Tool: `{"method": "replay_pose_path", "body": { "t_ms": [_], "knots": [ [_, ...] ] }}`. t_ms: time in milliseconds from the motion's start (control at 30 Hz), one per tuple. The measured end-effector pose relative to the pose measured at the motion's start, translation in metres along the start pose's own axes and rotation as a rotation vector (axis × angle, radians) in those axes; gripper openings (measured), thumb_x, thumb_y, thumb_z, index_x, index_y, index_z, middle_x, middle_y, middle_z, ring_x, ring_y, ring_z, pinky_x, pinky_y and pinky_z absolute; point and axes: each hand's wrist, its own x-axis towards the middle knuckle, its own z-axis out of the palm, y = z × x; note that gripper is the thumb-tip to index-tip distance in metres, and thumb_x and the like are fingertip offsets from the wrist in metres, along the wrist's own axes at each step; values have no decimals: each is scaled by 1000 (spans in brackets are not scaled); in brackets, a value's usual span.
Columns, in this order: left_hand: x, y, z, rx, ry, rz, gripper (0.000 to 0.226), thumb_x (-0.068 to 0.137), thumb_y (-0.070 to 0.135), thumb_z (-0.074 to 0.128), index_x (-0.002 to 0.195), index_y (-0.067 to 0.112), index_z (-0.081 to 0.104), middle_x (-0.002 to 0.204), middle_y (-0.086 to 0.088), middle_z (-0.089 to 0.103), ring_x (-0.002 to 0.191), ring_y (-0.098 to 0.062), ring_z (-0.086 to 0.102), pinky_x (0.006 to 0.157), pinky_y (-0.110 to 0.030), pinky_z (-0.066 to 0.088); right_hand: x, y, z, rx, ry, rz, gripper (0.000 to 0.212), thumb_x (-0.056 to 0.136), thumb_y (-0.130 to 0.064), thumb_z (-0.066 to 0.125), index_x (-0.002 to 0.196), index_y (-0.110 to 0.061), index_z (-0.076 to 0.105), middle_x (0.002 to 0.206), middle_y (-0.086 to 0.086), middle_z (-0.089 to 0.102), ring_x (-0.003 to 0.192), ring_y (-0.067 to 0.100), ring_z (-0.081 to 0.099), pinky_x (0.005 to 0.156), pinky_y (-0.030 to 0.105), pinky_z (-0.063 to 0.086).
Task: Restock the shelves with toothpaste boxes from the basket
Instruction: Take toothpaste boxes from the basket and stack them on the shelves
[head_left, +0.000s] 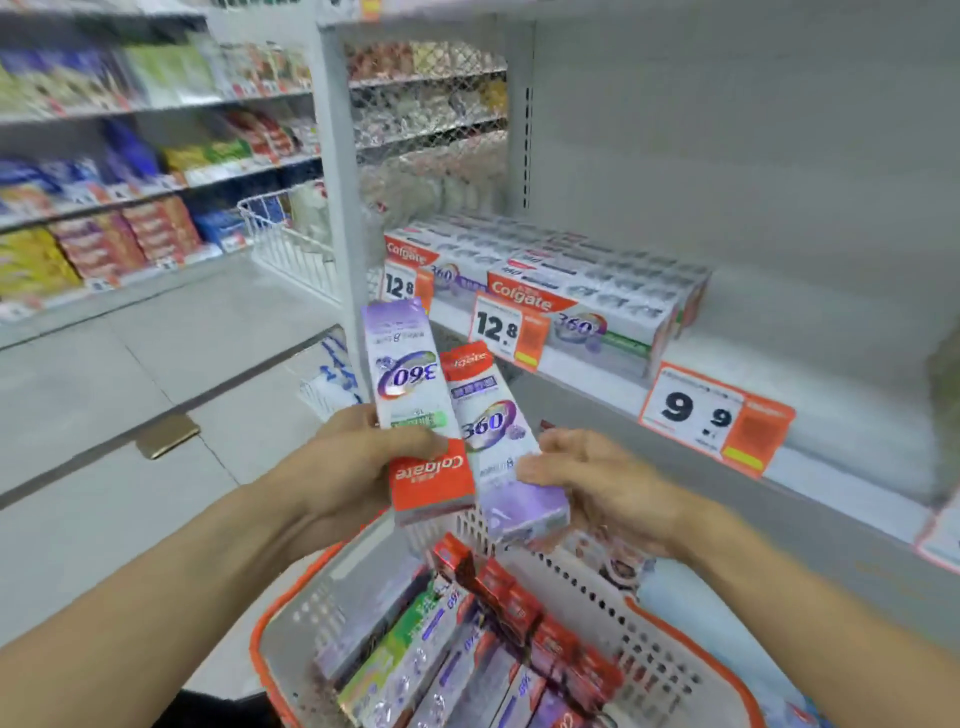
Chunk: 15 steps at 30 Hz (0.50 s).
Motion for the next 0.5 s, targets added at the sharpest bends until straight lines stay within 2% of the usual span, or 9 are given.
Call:
{"method": "replay_pose_path", "body": {
  "t_ms": [67, 133, 167, 233, 300, 367, 433, 500],
  "knots": [
    [8, -5, 7, -51, -13, 7, 35, 69, -8, 76, 103, -2, 73, 102, -20, 75, 78, -27, 75, 72, -38, 63, 6, -2, 12, -25, 111, -44, 69, 55, -41, 88, 106, -12, 52, 104, 17, 72, 87, 28, 68, 79, 43, 58],
    [19, -11, 10, -63, -3, 5, 40, 60, -3, 84, 100, -2, 75, 102, -21, 75, 81, -29, 74, 73, -38, 63, 11, -9, 22, -177, 210, -85, 49, 76, -34, 81, 107, -18, 47, 101, -2, 72, 83, 4, 71, 71, 28, 58],
    [25, -13, 10, -73, 15, 4, 42, 58, -1, 85, 99, -2, 75, 100, -20, 76, 79, -28, 74, 70, -36, 63, 14, -12, 24, -234, 258, -111, 41, 84, -32, 77, 107, -19, 46, 102, -6, 71, 83, -1, 69, 69, 23, 56],
    [38, -9, 11, -92, 15, -2, 41, 61, 6, 80, 102, 1, 74, 99, -18, 76, 78, -27, 75, 65, -33, 62, 24, -20, 22, -291, 327, -151, 38, 86, -37, 75, 108, -23, 48, 105, -10, 71, 90, -2, 69, 80, 27, 57],
    [48, -4, 9, -107, 6, -5, 39, 65, 9, 78, 104, 3, 74, 99, -15, 77, 81, -26, 75, 66, -32, 62, 35, -29, 17, -268, 290, -192, 43, 83, -46, 72, 116, -30, 50, 111, -18, 70, 101, -2, 67, 90, 29, 55],
    [57, 5, 4, -84, 6, 13, 39, 68, 6, 79, 107, 7, 74, 101, -12, 77, 88, -26, 76, 73, -35, 62, 47, -33, 16, -31, 203, -205, 48, 88, -36, 73, 130, -28, 51, 117, -16, 72, 108, 6, 68, 93, 33, 55],
    [65, 15, -5, -29, 20, 38, 49, 66, 7, 85, 113, 11, 71, 104, -10, 77, 93, -30, 75, 81, -41, 61, 59, -41, 15, 297, 129, -136, 53, 81, -21, 62, 133, -19, 54, 111, -2, 76, 99, 14, 72, 79, 29, 58],
    [72, 23, -14, 13, 32, 70, 60, 60, 11, 91, 115, 14, 68, 102, -8, 78, 91, -32, 75, 76, -41, 62, 62, -52, 16, 397, 58, -93, 47, 85, -16, 56, 132, -22, 60, 120, 10, 72, 101, 23, 67, 75, 33, 58]
  ]
}}
